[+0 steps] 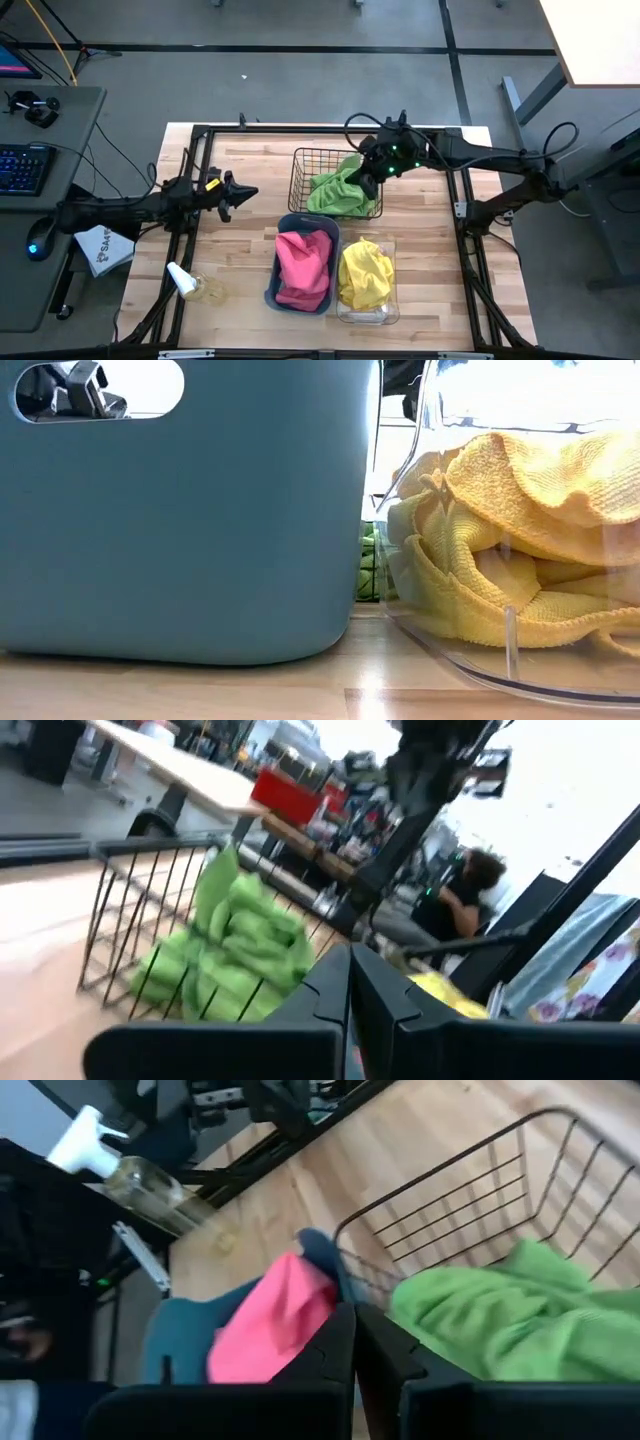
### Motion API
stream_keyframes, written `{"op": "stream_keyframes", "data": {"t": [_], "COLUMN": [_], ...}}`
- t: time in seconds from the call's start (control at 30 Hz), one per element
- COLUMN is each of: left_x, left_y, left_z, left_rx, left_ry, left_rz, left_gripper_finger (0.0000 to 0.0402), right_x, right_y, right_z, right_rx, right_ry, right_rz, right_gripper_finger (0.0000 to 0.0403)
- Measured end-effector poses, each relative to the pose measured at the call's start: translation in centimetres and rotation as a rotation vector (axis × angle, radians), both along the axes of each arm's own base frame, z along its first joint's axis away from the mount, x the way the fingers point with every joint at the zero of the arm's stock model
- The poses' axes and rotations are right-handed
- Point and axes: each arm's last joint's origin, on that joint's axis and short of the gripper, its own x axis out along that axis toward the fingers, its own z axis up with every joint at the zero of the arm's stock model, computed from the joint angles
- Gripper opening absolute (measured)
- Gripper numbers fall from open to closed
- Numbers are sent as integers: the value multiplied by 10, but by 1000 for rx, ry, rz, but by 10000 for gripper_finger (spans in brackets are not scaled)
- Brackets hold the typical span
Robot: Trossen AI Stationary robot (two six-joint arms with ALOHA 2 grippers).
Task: Sort microfiber towel by color & place in baskets
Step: Return to Home Position
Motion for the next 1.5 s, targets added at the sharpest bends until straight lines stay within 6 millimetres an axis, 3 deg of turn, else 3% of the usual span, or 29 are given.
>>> {"op": "stream_keyframes", "data": {"t": [0.23,0.47,0.6,0.77,0.97,1.07,1.27,1.5], "left_x": [-2,-2,-2,-1,-1,-1,-1,-1], "left_y": [-2,-4,-4,-4,-4,-4,-4,-4], "left_z": [-2,-3,-6,-6,-6,-6,-6,-6], "left_rx": [45,16,12,12,13,13,13,13], "left_ry": [26,40,62,62,62,62,64,65], "left_rz": [-67,-123,-123,-123,-121,-121,-121,-120], "left_gripper_finger": [0,0,0,0,0,0,0,0], "right_x": [4,0,-15,-55,-114,-132,-139,-153], "right_y": [26,52,57,59,59,58,51,53], "right_z": [0,-5,-9,-15,-51,-77,-116,-143], "right_rx": [101,46,20,11,86,112,8,17], "right_ry": [13,88,199,152,-77,-242,-683,-899], "right_rz": [15,84,97,108,42,28,-27,-12], "right_gripper_finger": [1,0,0,0,0,0,0,0]}}
